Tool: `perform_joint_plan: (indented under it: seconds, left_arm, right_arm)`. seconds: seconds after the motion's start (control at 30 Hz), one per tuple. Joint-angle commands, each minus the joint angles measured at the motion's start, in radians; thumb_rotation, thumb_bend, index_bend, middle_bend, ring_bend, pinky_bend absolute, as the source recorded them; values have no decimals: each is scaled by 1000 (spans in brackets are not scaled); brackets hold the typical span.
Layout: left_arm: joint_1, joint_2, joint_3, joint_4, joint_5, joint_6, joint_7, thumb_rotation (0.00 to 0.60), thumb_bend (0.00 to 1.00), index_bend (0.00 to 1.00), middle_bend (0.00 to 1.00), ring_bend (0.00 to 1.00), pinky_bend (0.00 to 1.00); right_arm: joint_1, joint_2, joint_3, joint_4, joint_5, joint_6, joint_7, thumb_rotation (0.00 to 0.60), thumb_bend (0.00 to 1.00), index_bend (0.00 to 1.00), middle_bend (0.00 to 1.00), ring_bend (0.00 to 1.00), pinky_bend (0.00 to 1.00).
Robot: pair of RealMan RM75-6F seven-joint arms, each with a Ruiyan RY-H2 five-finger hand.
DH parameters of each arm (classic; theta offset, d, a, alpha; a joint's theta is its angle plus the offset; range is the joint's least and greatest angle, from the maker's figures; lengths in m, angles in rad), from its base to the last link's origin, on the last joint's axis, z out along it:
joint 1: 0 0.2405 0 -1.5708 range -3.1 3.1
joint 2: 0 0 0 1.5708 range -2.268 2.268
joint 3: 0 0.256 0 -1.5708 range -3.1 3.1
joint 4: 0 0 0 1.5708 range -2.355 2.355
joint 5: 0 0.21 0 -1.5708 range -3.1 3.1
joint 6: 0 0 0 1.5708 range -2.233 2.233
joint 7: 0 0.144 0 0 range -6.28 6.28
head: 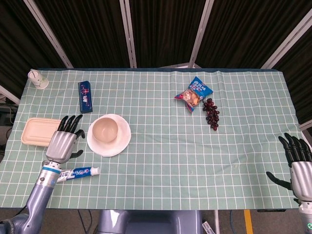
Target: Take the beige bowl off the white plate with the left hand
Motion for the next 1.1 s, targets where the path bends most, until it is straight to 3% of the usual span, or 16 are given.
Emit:
perform_joint_plan:
  seconds: [0.03,0.37,0.87,1.1]
  left_arm:
    - [-55,-54,-21,53,-75,-55,54,600,202,473,0,0,0]
    - [-133,-142,-24,148,-189,-114,93,600,277,482,0,0,0]
    - [-206,-232,0,266,-251,-136,106,600,330,542,0,0,0]
    - [-217,-258,12,312,-251,-136,72,600,509,655,0,0,0]
  right_arm:
    - [0,5,1,0,2,-2,11,600,25,0,0,0,0]
    - [1,15,3,0,8,-7,42,600,26,0,0,0,0]
    - [0,21,5,-1,7,-5,72,600,24,0,0,0,0]
    - [-1,25,9,5,10,0,95,600,26,0,0,0,0]
